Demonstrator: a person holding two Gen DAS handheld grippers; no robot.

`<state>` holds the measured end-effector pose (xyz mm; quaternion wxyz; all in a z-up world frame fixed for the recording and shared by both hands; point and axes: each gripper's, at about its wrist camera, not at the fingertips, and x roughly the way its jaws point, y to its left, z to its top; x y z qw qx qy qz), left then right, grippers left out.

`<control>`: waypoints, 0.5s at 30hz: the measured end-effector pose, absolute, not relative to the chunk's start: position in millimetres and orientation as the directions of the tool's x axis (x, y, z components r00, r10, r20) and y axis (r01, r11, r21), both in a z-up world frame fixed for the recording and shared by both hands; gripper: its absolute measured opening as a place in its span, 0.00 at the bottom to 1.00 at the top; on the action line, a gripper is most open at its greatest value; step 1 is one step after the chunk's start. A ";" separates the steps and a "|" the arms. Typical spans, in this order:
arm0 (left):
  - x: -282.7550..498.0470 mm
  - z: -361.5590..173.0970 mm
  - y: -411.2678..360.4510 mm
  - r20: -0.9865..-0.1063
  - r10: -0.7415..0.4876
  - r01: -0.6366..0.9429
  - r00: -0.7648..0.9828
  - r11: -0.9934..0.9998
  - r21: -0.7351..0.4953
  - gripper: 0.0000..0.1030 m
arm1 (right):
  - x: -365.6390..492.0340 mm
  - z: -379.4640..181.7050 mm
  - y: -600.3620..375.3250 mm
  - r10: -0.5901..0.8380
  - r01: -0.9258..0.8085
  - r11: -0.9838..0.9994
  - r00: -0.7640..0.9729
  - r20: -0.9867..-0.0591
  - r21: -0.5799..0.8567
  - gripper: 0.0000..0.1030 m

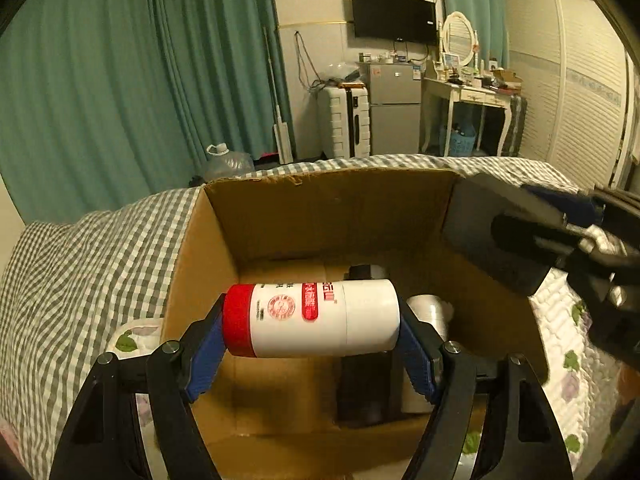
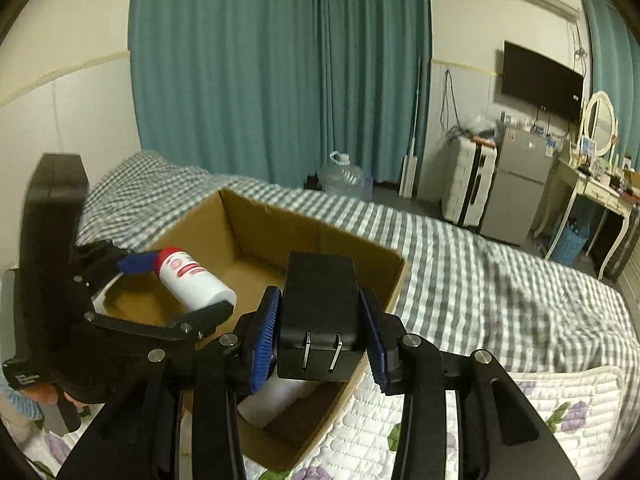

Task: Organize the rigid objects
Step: 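Lower the bottle and black adapter into the box and open both tools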

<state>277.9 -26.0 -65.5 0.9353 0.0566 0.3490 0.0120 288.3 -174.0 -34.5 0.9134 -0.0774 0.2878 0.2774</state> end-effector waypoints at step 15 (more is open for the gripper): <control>266.2 -36.4 4.2 -0.626 0.096 -0.068 0.774 0.995 0.068 0.76 | 326.2 -59.5 -162.1 0.459 -0.609 0.791 0.647 -0.609 -0.051 0.38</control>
